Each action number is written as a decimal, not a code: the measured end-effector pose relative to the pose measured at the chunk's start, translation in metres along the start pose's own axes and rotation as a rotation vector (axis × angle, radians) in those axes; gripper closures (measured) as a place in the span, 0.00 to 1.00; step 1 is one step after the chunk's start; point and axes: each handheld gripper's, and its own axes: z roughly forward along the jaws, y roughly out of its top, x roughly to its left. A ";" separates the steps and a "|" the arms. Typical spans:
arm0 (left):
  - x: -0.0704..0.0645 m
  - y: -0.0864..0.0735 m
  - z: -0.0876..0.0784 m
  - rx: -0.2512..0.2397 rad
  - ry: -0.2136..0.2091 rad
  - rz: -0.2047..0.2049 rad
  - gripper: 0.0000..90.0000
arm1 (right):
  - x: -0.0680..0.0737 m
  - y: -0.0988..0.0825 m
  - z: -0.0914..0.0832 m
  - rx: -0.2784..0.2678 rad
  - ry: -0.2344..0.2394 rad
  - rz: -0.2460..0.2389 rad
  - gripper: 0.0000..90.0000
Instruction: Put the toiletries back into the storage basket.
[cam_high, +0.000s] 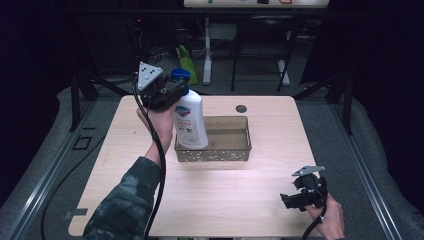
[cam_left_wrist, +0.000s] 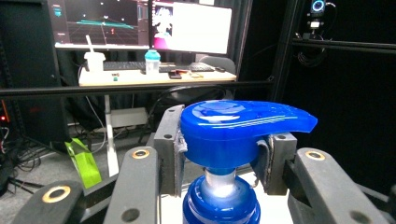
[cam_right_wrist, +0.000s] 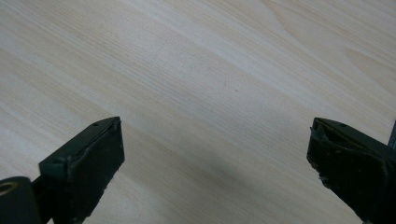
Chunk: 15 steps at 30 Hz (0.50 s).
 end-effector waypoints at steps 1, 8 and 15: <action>0.001 -0.001 0.000 -0.003 0.003 -0.005 0.65 | 0.000 0.000 0.000 0.000 0.001 0.000 0.04; 0.004 -0.004 0.003 -0.007 0.009 -0.013 0.66 | -0.001 0.000 -0.002 -0.005 -0.001 0.006 0.04; 0.006 -0.008 0.007 -0.004 0.025 -0.014 0.66 | 0.000 0.000 -0.001 -0.002 0.000 -0.002 0.04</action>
